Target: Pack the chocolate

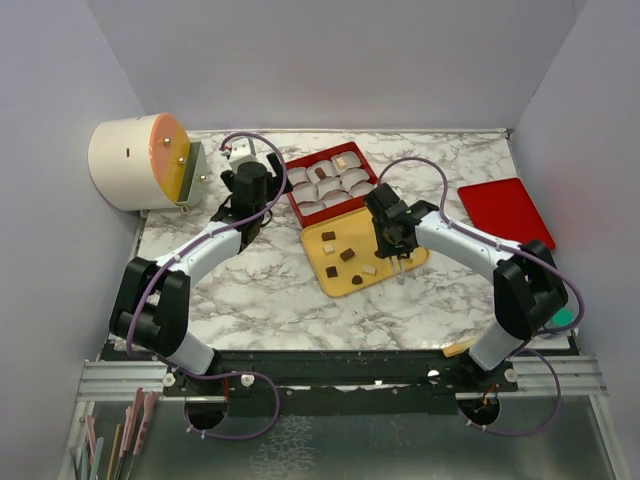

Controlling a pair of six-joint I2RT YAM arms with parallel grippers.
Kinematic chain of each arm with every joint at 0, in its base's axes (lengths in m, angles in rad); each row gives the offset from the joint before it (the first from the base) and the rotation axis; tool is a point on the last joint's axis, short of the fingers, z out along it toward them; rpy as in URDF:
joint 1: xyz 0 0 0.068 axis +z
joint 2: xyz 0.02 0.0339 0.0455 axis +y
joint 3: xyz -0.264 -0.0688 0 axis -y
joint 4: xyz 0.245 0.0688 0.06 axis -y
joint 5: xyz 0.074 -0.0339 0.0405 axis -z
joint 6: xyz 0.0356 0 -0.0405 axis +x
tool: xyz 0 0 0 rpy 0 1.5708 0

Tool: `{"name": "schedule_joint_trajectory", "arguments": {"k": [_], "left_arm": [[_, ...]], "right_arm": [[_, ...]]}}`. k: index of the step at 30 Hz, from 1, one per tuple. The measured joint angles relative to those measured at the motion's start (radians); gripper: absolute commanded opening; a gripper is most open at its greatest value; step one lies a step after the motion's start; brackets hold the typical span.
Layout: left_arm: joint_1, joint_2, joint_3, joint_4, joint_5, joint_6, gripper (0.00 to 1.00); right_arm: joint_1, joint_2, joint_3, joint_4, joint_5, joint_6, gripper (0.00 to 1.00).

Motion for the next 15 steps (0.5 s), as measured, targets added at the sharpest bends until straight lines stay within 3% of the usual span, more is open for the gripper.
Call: {"name": "schedule_joint_trajectory", "arguments": {"k": [6, 15], "left_arm": [[0.0, 0.0, 0.0, 0.0, 0.0, 0.0, 0.94], [0.0, 0.0, 0.0, -0.004, -0.005, 0.004, 0.94]], "right_arm": [[0.0, -0.008, 0.03, -0.006, 0.0, -0.015, 0.01], [0.0, -0.008, 0.138, -0.027, -0.02, -0.061, 0.0]]}}
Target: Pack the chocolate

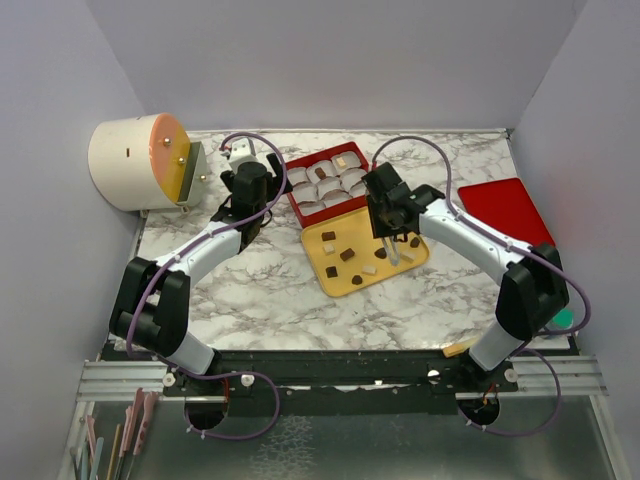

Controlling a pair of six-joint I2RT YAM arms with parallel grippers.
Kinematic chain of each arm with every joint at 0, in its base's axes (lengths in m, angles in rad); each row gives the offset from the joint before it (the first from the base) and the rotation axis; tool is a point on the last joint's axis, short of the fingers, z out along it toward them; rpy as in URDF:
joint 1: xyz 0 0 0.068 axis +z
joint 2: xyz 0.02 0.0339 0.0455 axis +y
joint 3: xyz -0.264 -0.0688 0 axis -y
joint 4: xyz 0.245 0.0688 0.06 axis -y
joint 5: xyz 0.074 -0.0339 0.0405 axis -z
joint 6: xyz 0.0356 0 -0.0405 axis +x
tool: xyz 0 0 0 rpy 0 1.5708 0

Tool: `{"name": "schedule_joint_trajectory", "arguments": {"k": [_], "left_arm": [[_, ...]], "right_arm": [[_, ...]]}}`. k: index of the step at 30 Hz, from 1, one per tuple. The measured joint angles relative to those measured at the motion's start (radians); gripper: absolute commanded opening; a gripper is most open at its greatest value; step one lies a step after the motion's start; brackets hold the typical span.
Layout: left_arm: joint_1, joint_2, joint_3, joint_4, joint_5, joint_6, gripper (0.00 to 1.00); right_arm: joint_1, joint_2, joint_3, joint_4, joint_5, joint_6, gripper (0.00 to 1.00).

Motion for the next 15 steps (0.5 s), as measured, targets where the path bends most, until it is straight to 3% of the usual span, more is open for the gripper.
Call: {"name": "schedule_joint_trajectory", "arguments": {"k": [7, 15], "left_arm": [[0.007, -0.003, 0.0, -0.007, -0.008, 0.009, 0.94], [0.016, -0.014, 0.018, -0.023, -0.019, 0.014, 0.94]], "right_arm": [[0.0, 0.019, 0.155, 0.002, -0.044, -0.041, 0.0], [0.001, 0.188, 0.338, 0.005, -0.122, -0.108, 0.0]]}}
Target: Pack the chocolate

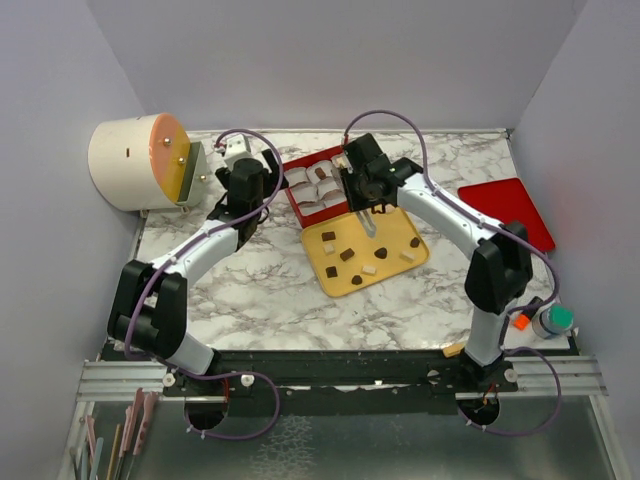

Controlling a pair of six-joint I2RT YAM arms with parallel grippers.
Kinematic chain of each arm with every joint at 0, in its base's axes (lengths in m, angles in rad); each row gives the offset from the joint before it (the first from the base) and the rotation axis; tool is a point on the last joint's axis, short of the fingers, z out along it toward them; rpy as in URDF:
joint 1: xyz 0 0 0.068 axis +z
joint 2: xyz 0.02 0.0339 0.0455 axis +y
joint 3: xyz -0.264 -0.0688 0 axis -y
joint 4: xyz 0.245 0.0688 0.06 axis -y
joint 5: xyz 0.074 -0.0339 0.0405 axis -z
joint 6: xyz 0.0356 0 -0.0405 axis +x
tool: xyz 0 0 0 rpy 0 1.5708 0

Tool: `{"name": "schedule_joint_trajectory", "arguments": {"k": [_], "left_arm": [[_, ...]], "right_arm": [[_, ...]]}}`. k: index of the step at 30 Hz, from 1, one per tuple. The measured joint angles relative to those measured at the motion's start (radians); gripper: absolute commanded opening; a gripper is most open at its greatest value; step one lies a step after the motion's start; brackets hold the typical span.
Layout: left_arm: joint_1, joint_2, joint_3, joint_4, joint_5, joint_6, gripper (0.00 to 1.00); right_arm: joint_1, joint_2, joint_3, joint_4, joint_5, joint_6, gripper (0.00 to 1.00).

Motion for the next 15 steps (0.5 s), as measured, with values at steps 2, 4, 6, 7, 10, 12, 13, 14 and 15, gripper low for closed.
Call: {"name": "schedule_joint_trajectory", "arguments": {"k": [2, 4, 6, 7, 10, 12, 13, 14, 15], "left_arm": [[0.003, -0.001, 0.005, -0.003, 0.0, 0.0, 0.94], [0.008, -0.002, 0.011, -0.005, 0.0, 0.0, 0.94], [0.016, -0.004, 0.014, -0.006, 0.0, 0.0, 0.94], [0.019, -0.005, 0.014, -0.005, 0.0, 0.0, 0.94], [0.031, -0.007, 0.014, -0.007, 0.0, 0.0, 0.94], [0.036, -0.01, 0.014, -0.01, 0.0, 0.001, 0.94], [0.037, -0.011, 0.014, -0.01, 0.0, 0.001, 0.94], [0.039, -0.013, 0.014, -0.011, 0.0, 0.001, 0.94], [0.041, -0.015, 0.014, -0.011, 0.0, 0.001, 0.94]], "right_arm": [[0.0, 0.058, 0.06, -0.001, -0.019, -0.018, 0.0], [0.0, 0.116, 0.126, 0.002, -0.036, -0.034, 0.0], [0.001, 0.174, 0.194, 0.004, -0.054, -0.05, 0.0], [0.001, 0.201, 0.227, 0.005, -0.064, -0.056, 0.0], [0.001, 0.286, 0.335, 0.005, -0.091, -0.074, 0.0], [0.001, 0.343, 0.405, 0.005, -0.109, -0.083, 0.0], [0.001, 0.369, 0.436, 0.006, -0.119, -0.087, 0.0], [0.001, 0.393, 0.463, 0.006, -0.13, -0.09, 0.0], [0.001, 0.415, 0.486, 0.006, -0.146, -0.094, 0.0]]}}
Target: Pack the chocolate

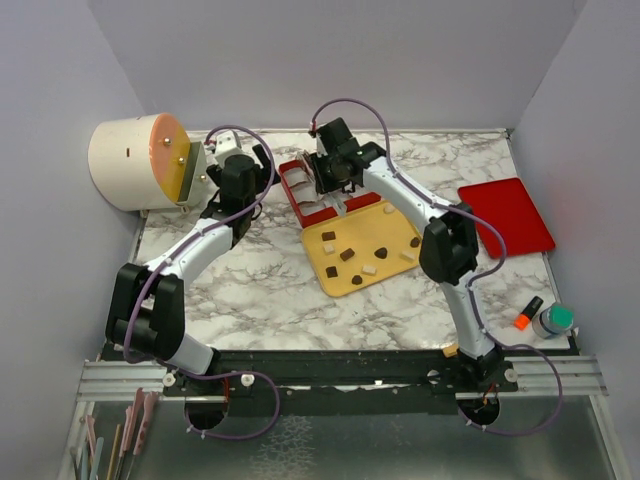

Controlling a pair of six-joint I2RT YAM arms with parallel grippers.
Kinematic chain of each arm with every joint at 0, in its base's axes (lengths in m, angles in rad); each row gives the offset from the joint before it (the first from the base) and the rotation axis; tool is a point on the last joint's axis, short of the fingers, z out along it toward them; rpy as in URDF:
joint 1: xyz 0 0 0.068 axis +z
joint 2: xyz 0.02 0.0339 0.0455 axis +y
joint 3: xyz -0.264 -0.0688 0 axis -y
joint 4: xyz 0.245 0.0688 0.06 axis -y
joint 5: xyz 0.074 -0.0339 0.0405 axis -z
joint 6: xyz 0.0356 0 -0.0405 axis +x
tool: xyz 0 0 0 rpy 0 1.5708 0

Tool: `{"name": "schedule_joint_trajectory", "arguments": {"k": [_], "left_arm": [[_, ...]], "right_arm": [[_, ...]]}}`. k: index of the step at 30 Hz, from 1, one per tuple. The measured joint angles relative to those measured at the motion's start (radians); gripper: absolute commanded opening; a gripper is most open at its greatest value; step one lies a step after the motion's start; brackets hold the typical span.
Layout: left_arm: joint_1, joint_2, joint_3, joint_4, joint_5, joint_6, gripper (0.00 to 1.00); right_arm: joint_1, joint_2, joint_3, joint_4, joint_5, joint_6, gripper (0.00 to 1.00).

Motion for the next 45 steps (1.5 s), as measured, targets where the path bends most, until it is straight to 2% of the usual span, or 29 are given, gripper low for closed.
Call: {"name": "schedule_joint_trajectory", "arguments": {"k": [7, 14, 22, 27, 31, 34, 40, 42, 45], "left_arm": [[0.003, -0.002, 0.0, 0.0, 0.0, 0.0, 0.94], [0.007, -0.002, 0.0, 0.0, 0.0, 0.0, 0.94], [0.007, -0.002, 0.0, 0.0, 0.0, 0.0, 0.94], [0.007, -0.002, 0.0, 0.0, 0.0, -0.001, 0.94], [0.008, -0.002, 0.0, 0.0, 0.0, -0.001, 0.94], [0.008, -0.002, 0.0, 0.0, 0.0, -0.001, 0.94], [0.009, -0.002, 0.0, 0.0, 0.0, -0.001, 0.94], [0.009, -0.002, 0.0, 0.0, 0.0, -0.001, 0.94], [0.009, -0.002, 0.0, 0.0, 0.0, -0.001, 0.94]], "right_arm": [[0.002, 0.111, 0.082, 0.002, -0.072, -0.009, 0.0], [0.007, 0.143, 0.097, 0.0, -0.098, -0.011, 0.02], [0.007, 0.144, 0.098, 0.006, -0.098, -0.011, 0.13], [0.007, 0.144, 0.098, 0.006, -0.098, -0.011, 0.24], [0.007, 0.144, 0.098, 0.006, -0.098, -0.012, 0.26], [0.007, 0.144, 0.098, 0.006, -0.097, -0.013, 0.32], [0.007, 0.144, 0.098, 0.006, -0.093, -0.018, 0.33], [0.007, 0.144, 0.098, 0.006, -0.092, -0.019, 0.38], [0.007, 0.145, 0.098, 0.006, -0.09, -0.02, 0.39]]}}
